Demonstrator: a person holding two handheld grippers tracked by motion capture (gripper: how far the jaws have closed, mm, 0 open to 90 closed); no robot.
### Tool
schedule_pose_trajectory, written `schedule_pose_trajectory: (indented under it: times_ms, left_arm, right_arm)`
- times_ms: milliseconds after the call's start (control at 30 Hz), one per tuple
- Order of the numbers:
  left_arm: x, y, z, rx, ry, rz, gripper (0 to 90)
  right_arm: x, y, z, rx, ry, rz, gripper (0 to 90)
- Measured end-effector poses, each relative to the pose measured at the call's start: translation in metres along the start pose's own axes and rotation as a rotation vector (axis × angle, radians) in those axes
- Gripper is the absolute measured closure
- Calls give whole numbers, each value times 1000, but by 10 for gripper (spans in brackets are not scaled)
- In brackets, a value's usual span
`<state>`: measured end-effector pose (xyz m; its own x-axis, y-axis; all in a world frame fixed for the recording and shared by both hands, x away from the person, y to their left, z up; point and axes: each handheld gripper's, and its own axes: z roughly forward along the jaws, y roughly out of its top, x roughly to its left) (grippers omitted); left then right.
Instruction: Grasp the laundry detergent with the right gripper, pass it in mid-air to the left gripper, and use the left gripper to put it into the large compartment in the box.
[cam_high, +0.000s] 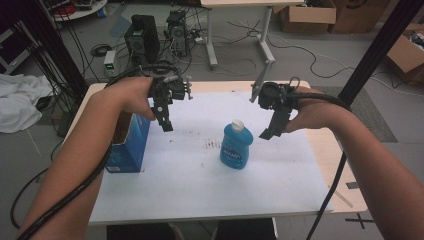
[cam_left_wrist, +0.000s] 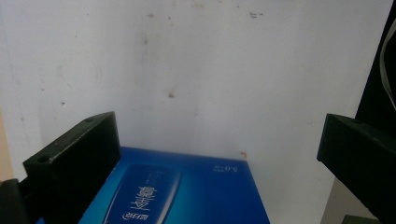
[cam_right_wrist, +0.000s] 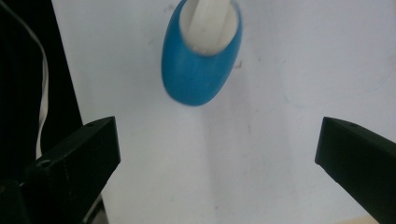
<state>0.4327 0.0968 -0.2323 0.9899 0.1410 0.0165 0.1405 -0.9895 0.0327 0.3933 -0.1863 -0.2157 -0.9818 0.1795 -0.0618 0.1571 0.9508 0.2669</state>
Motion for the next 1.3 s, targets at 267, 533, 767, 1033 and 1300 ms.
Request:
schedule_pose_trajectory:
  times_ms: [267, 533, 767, 1033, 1300]
  left_arm:
    - [-2, 1, -3, -4, 3, 3, 1]
    - [-6, 2, -6, -10, 10, 12, 1]
    - [-9, -1, -7, -18, 13, 17, 1]
    - [-7, -7, -6, -17, 15, 3, 1]
    - [-10, -3, -8, -18, 18, 10, 1]
  right_arm:
    - [-14, -14, -14, -296, -62, 134, 0]
    - [-19, -35, -13, -555, -188, 300, 0]
    - [-12, -70, -2, -710, -234, 383, 0]
    - [10, -104, 28, -745, -205, 343, 0]
    - [22, -109, 66, -749, -121, 304, 0]
